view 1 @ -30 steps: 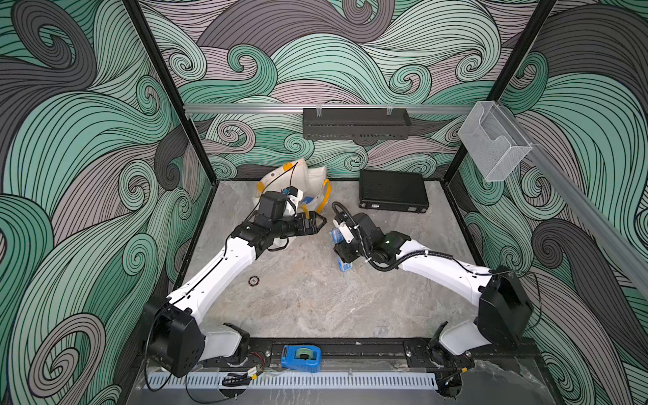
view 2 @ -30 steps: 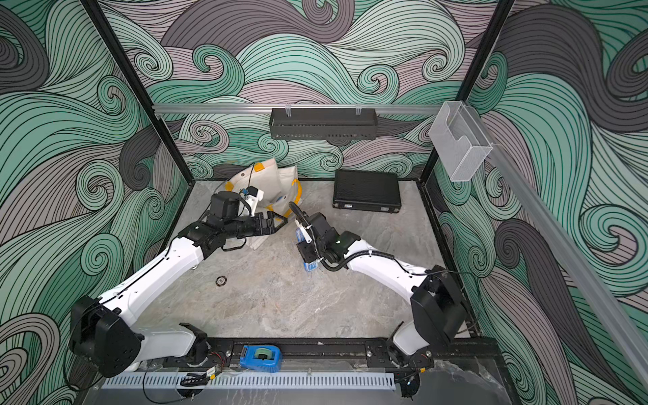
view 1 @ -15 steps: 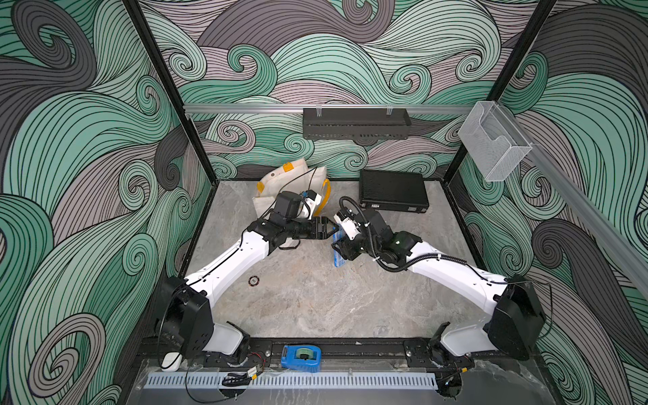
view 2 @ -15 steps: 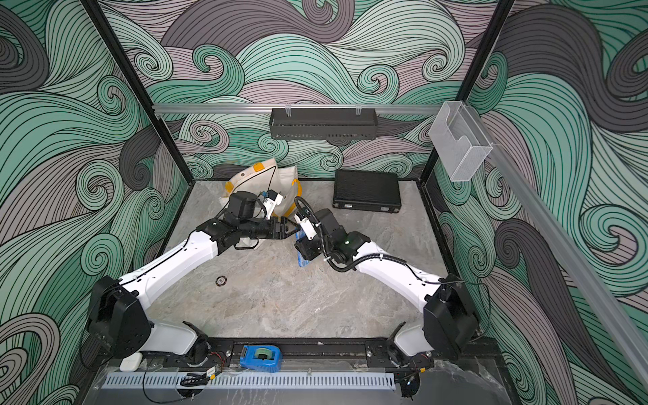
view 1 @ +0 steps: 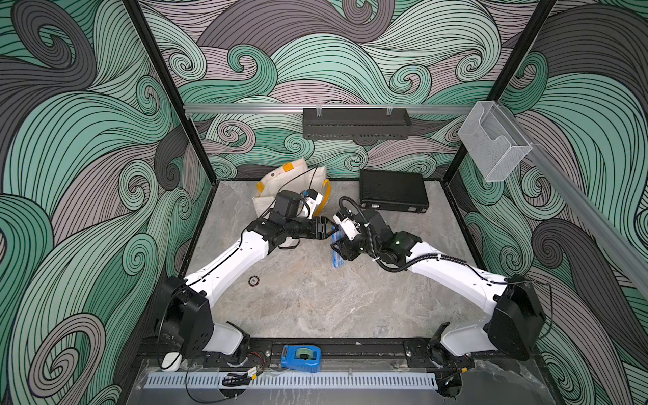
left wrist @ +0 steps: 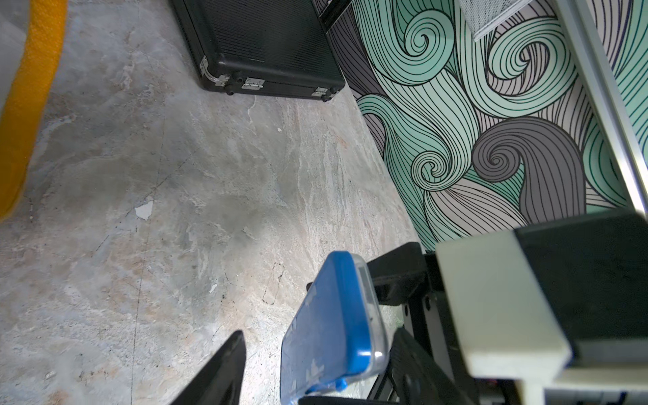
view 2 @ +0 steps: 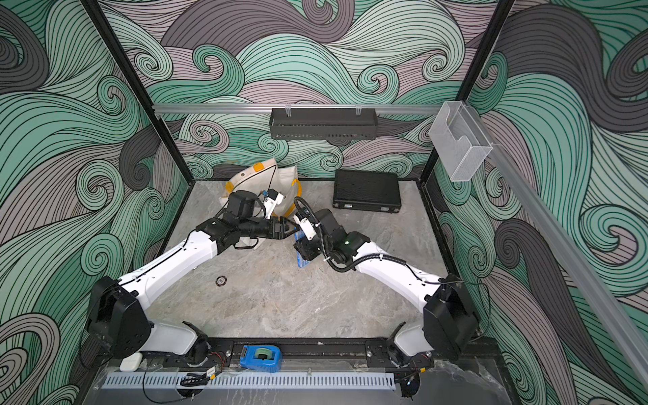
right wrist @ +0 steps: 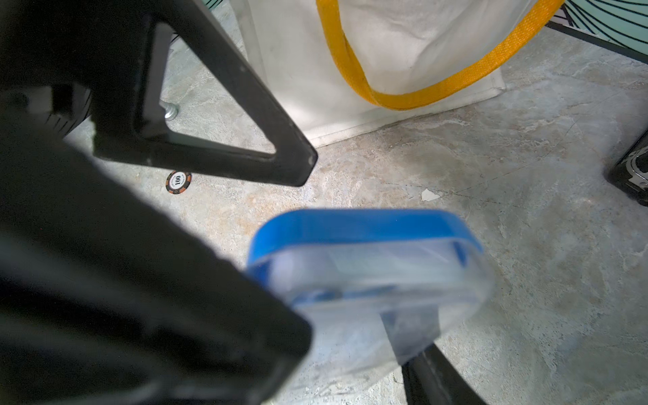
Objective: Put the compass set into the canvas bag
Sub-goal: Pick up the compass set at the center of the board.
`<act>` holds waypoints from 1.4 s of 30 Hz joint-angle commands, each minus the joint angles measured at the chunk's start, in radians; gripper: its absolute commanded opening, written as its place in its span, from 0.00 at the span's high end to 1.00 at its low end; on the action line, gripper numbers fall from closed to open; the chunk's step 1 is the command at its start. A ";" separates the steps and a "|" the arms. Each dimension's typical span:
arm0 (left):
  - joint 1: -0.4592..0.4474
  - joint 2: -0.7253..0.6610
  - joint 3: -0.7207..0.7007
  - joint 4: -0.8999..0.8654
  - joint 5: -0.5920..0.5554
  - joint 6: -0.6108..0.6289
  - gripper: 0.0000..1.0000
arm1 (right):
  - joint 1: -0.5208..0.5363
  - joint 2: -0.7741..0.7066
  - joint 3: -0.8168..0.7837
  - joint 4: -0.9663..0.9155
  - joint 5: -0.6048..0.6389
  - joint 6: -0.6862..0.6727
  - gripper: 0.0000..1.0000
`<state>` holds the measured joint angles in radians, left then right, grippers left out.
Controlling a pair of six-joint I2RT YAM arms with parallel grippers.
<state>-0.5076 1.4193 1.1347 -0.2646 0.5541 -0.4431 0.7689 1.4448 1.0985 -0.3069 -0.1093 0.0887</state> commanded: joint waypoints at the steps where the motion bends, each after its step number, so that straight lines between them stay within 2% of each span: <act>1: -0.016 0.027 0.037 -0.003 0.038 0.040 0.38 | -0.004 0.017 0.034 0.006 -0.017 -0.012 0.42; 8: -0.033 0.035 0.040 -0.008 0.037 0.055 0.47 | -0.003 0.032 0.046 0.002 -0.020 -0.014 0.42; 15: -0.037 0.051 0.039 -0.006 0.035 0.050 0.65 | -0.003 0.035 0.056 0.012 -0.019 -0.007 0.42; 26: -0.035 0.059 0.047 0.018 0.050 0.029 0.79 | -0.004 0.032 0.055 0.029 -0.031 -0.007 0.42; 31: -0.033 0.066 0.054 0.021 0.049 0.022 0.83 | -0.005 0.035 0.052 0.031 -0.023 -0.008 0.39; 39: -0.029 0.070 0.065 0.017 0.023 0.010 0.87 | -0.004 0.045 0.054 0.019 0.011 -0.004 0.28; 42: -0.025 0.073 0.066 0.013 0.006 0.009 0.88 | -0.005 0.040 0.054 0.008 0.034 -0.003 0.11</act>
<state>-0.5335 1.4845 1.1492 -0.2665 0.5640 -0.4255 0.7647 1.4761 1.1217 -0.2962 -0.1028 0.0917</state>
